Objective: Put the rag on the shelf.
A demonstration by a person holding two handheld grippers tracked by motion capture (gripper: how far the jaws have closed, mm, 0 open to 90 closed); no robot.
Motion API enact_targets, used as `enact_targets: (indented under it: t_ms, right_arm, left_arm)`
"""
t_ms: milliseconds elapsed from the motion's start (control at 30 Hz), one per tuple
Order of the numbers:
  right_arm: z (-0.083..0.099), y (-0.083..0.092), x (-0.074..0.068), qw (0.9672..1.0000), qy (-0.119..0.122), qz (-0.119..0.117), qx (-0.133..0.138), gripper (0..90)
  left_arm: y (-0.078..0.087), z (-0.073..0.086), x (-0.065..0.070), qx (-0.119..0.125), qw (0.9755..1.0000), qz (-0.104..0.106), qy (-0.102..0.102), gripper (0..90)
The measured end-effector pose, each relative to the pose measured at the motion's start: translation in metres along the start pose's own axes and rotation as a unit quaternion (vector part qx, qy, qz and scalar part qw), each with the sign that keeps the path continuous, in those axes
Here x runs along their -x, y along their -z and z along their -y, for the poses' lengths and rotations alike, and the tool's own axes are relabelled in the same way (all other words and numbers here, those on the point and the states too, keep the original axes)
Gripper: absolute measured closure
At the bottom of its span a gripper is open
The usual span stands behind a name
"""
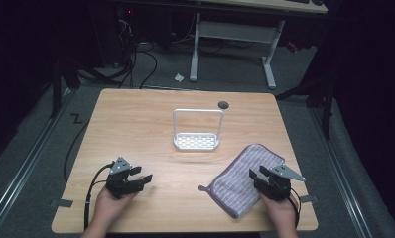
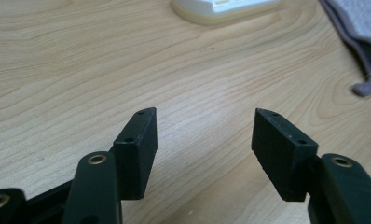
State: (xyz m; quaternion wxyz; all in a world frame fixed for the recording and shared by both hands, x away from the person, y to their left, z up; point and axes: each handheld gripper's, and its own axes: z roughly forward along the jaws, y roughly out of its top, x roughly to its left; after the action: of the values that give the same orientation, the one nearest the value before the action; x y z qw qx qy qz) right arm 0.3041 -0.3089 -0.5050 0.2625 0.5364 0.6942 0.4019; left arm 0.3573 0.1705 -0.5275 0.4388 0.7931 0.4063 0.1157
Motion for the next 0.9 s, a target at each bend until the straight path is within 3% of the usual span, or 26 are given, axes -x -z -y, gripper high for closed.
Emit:
enact_targets:
  t_ms: [33,67,167,333,400,433,467,567,700,900]
  right_arm:
    - [0.001,0.001,0.000,1.0000,0.000,0.000,-0.003,54.1]
    - [0.001,0.001,0.000,1.0000,0.000,0.000,-0.003,54.1]
    - [0.005,0.002,0.004,1.0000,-0.006,-0.004,-0.005,56.0]
    - [0.008,-0.004,0.012,0.9995,-0.023,0.002,-0.021,63.2]
    - [0.007,-0.007,0.017,0.9992,-0.028,0.006,-0.028,69.9]
    - [0.007,-0.013,0.020,0.9982,-0.030,0.018,-0.049,80.4]
    - [0.007,-0.013,0.020,0.9982,-0.030,0.018,-0.049,80.4]
    - [0.008,-0.026,0.028,0.9957,-0.030,0.024,-0.084,90.0]
    - [0.005,-0.033,0.030,0.9961,-0.030,0.013,-0.082,90.0]
    - [0.002,-0.042,0.015,0.9968,0.004,-0.013,-0.079,90.0]
  left_arm:
    - [-0.001,0.000,-0.001,-0.004,1.0000,0.003,0.001,43.6]
    - [-0.001,0.000,-0.001,-0.004,1.0000,0.003,0.001,51.8]
    - [-0.003,-0.001,0.000,-0.009,0.9997,0.017,0.015,58.4]
    - [-0.001,-0.003,0.009,-0.011,0.9998,0.012,-0.006,78.6]
    - [-0.001,-0.002,0.009,-0.009,0.9999,0.009,0.000,82.0]
    - [-0.001,-0.002,0.008,-0.008,0.9999,0.006,0.006,85.7]
    - [-0.001,-0.002,0.008,-0.008,0.9999,0.006,0.010,85.7]
    - [-0.003,0.000,0.006,-0.011,0.9998,0.000,0.014,88.8]
    - [-0.004,0.000,0.007,-0.012,0.9998,0.003,0.014,87.4]
    - [-0.008,0.000,0.012,-0.014,0.9998,0.006,0.010,82.5]
